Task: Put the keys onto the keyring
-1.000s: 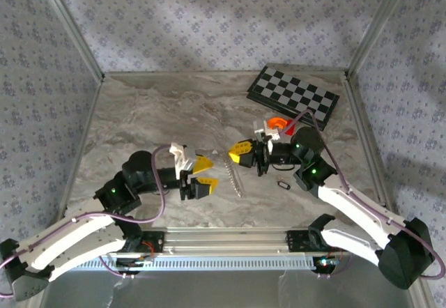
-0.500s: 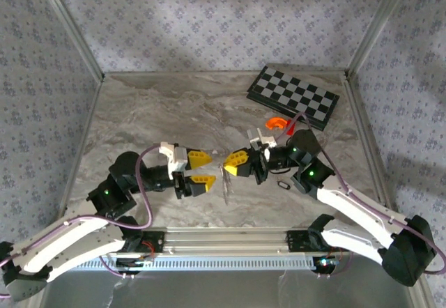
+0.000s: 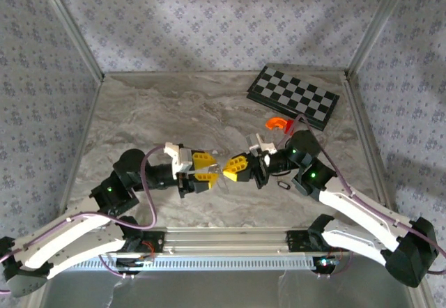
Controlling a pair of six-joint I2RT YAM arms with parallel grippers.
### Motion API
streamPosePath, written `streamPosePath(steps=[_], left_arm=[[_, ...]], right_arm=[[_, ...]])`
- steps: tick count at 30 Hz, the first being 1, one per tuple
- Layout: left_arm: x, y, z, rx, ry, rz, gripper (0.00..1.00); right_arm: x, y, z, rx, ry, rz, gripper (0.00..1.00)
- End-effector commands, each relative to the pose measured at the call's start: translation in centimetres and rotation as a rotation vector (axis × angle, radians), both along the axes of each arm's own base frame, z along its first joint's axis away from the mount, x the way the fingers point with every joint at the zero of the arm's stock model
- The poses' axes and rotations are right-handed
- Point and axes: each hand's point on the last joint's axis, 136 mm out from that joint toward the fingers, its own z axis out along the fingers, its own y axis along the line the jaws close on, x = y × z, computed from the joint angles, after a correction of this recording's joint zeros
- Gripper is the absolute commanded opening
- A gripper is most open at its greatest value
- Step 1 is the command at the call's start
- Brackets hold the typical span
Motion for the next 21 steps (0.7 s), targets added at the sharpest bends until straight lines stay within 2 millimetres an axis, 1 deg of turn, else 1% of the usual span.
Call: streamPosePath(steps=[1,5,10,21], left_arm=[[-0.82,0.10,2.26,-0.045,-0.048,-0.033,0.38],[-0.75,-0.14,2.03,-0.038,-0.041,-0.037,0.35],[-0.63,-0.26,1.98,-0.034,-0.038,-0.036,0.29],[-0.85,-0.44,1.92,-0.033,-0.030,-0.054,0.26]], right_arm=[[-0.85,-0.27,2.02,0.045,-0.067,0.025,0.00],[-0.88,-0.27,2.21,0.050,-0.072,0.025,0.00],[-0.77,-0.19,2.04,0.045,-0.072,0.025,0.00],[-0.75,-0.09,2.24,0.051,-0.082,0.025,0.00]])
